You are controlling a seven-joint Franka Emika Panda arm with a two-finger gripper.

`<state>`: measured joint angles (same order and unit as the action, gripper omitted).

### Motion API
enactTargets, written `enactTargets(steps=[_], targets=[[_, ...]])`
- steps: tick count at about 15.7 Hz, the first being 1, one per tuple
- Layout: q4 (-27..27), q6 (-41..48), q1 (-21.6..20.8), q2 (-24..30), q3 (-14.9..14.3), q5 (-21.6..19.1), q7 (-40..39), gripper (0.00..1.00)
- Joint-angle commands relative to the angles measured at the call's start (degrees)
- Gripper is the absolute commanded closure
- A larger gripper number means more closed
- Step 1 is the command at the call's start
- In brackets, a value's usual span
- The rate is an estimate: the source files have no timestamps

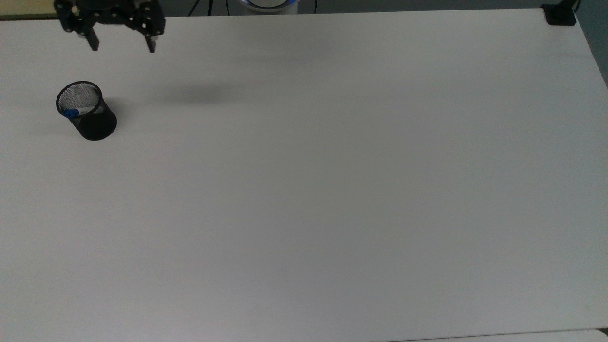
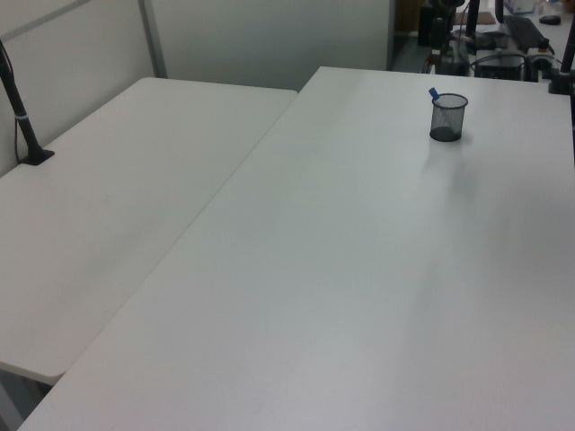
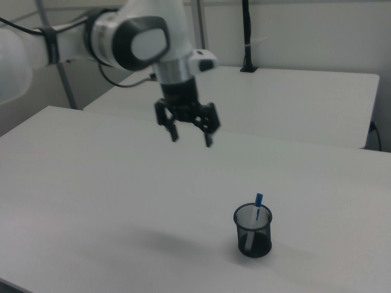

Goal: Remove the marker
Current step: 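Move the open gripper over the black mesh pen cup and lower it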

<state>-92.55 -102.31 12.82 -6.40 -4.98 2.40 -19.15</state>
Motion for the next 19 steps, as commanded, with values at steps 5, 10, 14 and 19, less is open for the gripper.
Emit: enactTargets(steps=[5,10,14,19], targets=[[-0.79,-9.47,7.04,-6.95,0.24,0.41,-6.95,0.16],[-0.79,-16.42,8.36,-11.78,0.24,0.50,-6.87,0.29],[-0.79,-19.33,9.16,-14.07,0.15,2.43,-6.87,0.36],[-0.79,-19.77,9.24,-15.04,0.15,2.52,-6.95,0.56]])
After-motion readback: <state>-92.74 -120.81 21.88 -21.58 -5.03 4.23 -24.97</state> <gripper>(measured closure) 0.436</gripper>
